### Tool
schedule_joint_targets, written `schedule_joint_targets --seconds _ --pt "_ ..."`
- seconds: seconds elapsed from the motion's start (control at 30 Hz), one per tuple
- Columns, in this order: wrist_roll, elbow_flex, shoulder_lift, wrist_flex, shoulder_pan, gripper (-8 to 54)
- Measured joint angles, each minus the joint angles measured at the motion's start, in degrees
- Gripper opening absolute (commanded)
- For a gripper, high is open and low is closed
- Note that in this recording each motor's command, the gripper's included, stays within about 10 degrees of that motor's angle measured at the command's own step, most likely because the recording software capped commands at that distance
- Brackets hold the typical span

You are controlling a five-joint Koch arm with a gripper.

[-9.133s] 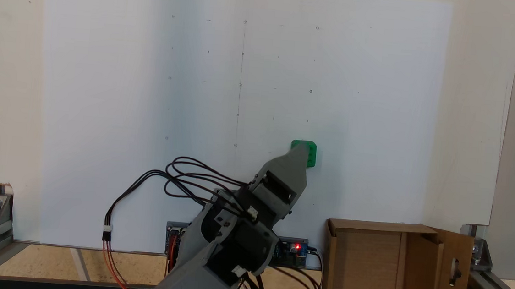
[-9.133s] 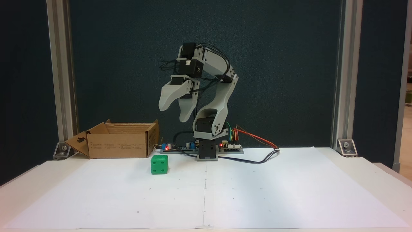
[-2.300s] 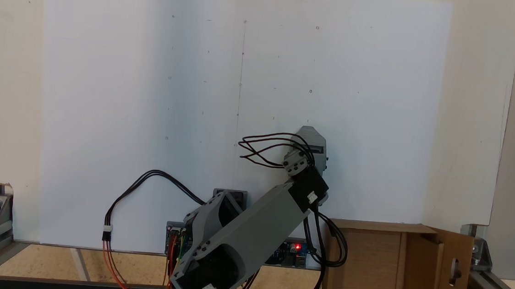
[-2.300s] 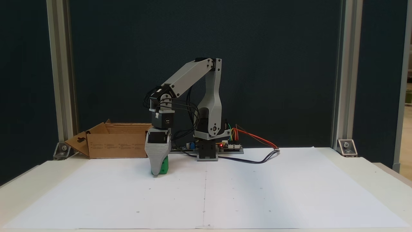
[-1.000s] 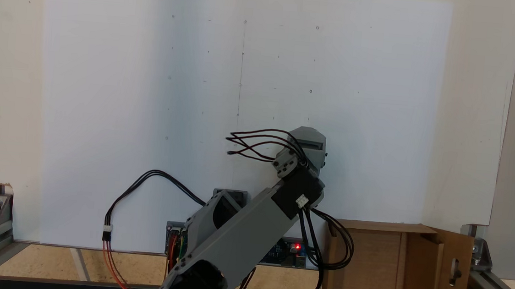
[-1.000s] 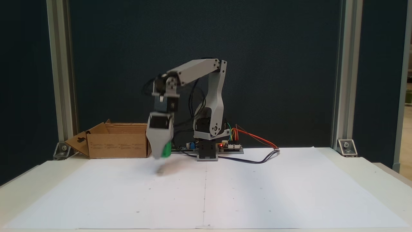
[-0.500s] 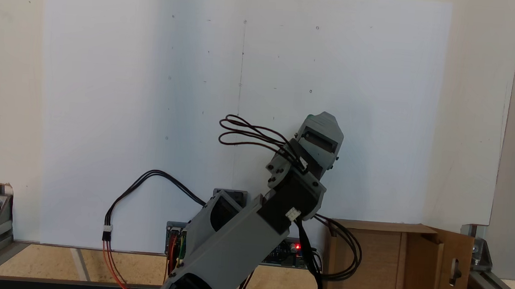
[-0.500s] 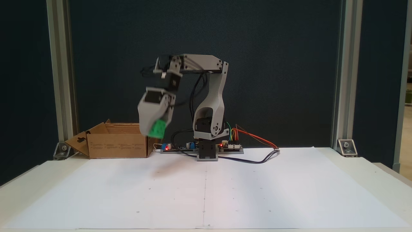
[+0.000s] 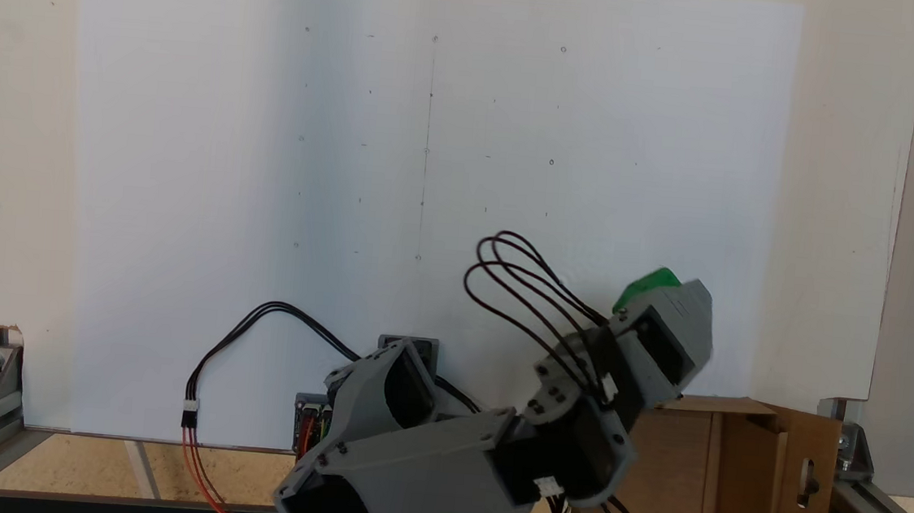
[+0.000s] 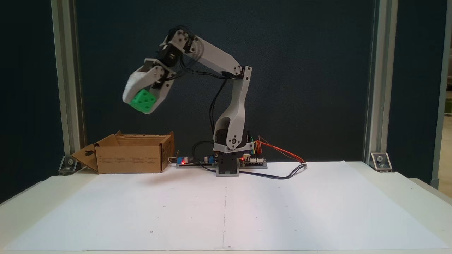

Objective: Grasp a green dice and put it in the bin.

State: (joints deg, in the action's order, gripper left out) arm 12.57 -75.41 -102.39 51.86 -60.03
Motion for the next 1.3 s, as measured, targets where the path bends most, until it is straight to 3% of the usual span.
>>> schedule_joint_targets --seconds 0.47,0.97,1.0,1.1,1.23,1.3 --pt "-3.0 5.9 3.6 1.2 -27.6 11.4" --pt "-3.0 5.9 24.9 2.5 -40.3 11.4" --pt "-3.0 5.9 25.6 2.5 -40.6 12.7" --pt "-1.7 5.9 26.8 3.3 -41.2 32.2" --pt "-0.2 5.9 27.1 3.4 -42.2 45.8" --pt "-0.2 5.9 27.1 3.1 -42.5 45.6"
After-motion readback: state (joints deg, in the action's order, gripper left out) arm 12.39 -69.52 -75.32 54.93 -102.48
